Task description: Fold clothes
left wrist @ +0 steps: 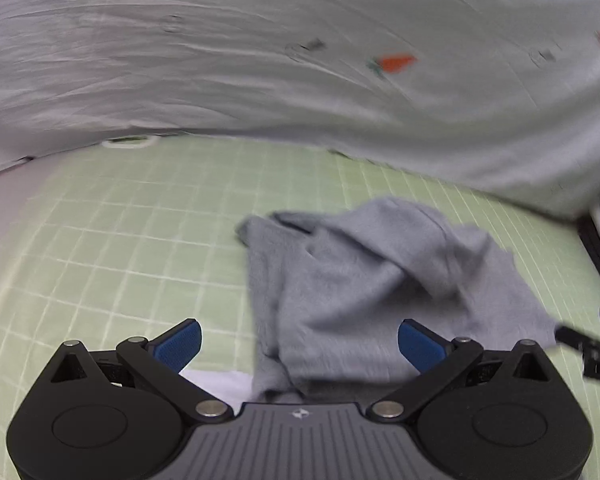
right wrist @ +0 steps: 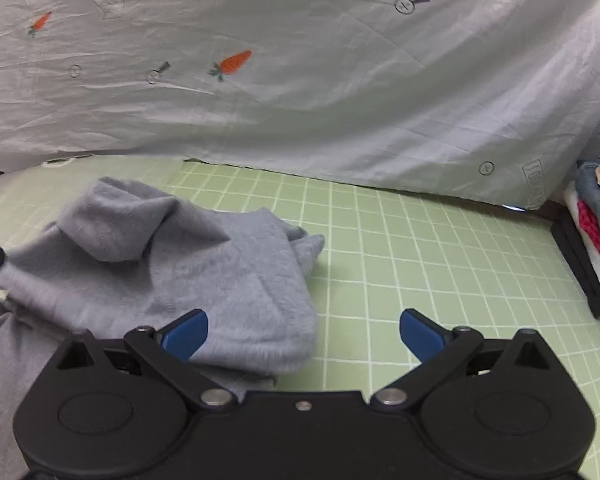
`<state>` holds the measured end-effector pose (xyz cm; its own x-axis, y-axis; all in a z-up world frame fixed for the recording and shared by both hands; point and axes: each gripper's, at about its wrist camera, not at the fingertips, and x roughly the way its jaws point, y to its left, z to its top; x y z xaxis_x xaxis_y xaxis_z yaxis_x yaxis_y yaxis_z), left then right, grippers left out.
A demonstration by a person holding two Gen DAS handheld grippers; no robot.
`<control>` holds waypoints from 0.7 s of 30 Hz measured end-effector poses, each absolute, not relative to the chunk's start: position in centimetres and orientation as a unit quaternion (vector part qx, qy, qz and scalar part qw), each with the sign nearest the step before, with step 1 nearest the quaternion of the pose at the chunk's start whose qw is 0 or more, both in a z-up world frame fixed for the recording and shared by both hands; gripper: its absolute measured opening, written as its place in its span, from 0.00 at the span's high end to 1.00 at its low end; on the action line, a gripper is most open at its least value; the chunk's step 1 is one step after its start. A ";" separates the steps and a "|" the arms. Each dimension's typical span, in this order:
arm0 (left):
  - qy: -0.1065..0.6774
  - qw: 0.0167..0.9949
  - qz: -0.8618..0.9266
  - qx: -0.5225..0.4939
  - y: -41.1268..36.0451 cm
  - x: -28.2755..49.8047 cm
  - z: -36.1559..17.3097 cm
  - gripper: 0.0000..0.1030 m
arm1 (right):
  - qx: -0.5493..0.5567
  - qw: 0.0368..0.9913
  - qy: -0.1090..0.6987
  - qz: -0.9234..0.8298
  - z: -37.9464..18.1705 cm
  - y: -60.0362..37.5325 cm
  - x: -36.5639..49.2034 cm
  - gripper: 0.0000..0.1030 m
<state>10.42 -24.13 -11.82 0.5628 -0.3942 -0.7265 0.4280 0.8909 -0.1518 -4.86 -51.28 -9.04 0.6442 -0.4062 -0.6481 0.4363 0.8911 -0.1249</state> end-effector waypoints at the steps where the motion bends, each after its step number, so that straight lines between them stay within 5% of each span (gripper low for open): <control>1: 0.410 0.886 -0.217 0.020 -24.0 10.7 -12.1 0.00 | 0.027 0.903 0.357 -0.237 -9.3 -51.7 -4.7 0.00; 21: 0.455 0.872 -0.174 0.056 -24.3 11.5 -15.7 0.00 | 0.056 0.878 0.402 -0.253 -11.5 -53.1 -3.9 0.00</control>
<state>11.47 -24.27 -15.70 0.5262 -0.2512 -0.8124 0.3539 0.9334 -0.0593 -3.94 -53.12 -11.51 0.5481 -0.3994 -0.7349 0.4888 0.8659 -0.1060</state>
